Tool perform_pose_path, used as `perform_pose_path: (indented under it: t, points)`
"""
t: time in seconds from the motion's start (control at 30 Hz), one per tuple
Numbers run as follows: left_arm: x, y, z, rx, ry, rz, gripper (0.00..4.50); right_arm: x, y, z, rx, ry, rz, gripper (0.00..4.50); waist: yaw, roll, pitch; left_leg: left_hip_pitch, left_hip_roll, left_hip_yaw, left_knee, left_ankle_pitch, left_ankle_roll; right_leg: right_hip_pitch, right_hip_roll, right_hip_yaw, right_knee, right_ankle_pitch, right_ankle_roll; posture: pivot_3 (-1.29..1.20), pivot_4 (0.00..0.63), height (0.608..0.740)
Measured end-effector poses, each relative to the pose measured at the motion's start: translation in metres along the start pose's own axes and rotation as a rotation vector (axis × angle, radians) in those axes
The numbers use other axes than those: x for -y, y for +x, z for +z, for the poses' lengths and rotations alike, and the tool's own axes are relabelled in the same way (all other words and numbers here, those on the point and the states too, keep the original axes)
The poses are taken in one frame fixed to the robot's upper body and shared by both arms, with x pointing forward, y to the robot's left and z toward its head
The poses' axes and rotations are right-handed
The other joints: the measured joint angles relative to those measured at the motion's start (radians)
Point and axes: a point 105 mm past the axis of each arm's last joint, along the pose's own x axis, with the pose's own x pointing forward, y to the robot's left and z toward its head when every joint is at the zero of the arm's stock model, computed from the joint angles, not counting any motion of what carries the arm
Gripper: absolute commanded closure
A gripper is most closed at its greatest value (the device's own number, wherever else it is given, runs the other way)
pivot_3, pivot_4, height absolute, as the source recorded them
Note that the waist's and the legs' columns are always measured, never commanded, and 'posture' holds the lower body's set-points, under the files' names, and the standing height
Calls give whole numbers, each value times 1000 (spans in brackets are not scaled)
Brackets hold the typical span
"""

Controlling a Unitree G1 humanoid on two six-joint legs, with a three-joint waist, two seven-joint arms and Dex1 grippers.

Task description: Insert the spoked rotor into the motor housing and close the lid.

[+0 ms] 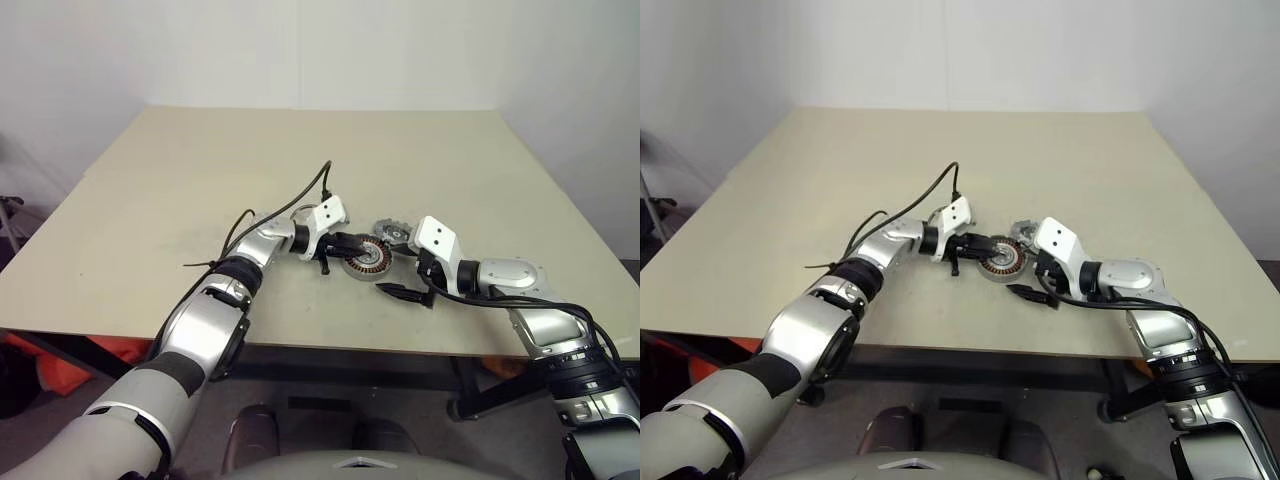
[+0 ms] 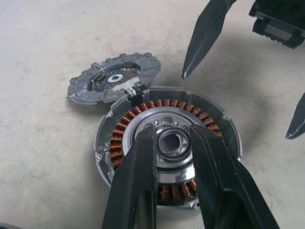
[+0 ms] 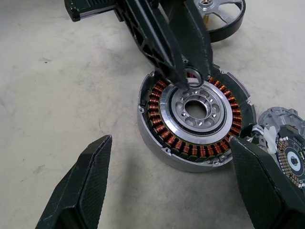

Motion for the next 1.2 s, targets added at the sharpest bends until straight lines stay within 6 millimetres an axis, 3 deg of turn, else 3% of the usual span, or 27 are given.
perform_pose_path:
  t: [0.37, 1.17, 1.2]
  points:
    - [6, 14, -3, -24, -8, -3, 3835, -1, 0, -2, -2, 3, -8, 68, 1, 0, 0, -1, 0, 0, 0, 0, 1, 0, -1, -1, -1, 0, 0, 0, 0, 740]
    - [-5, 15, -7, -52, -4, 103, 3835, -2, -1, -3, -8, 13, -15, 68, 1, 0, 0, -1, -1, 0, -1, -1, 1, 0, -2, -1, -3, 0, 1, 0, 0, 740]
    - [-4, 15, -7, -51, -6, 95, 3485, -2, -1, -2, -5, 8, -16, 68, 1, 0, 0, -1, -1, 0, -1, -1, 1, 0, -2, -1, -3, 0, 1, 0, 0, 740]
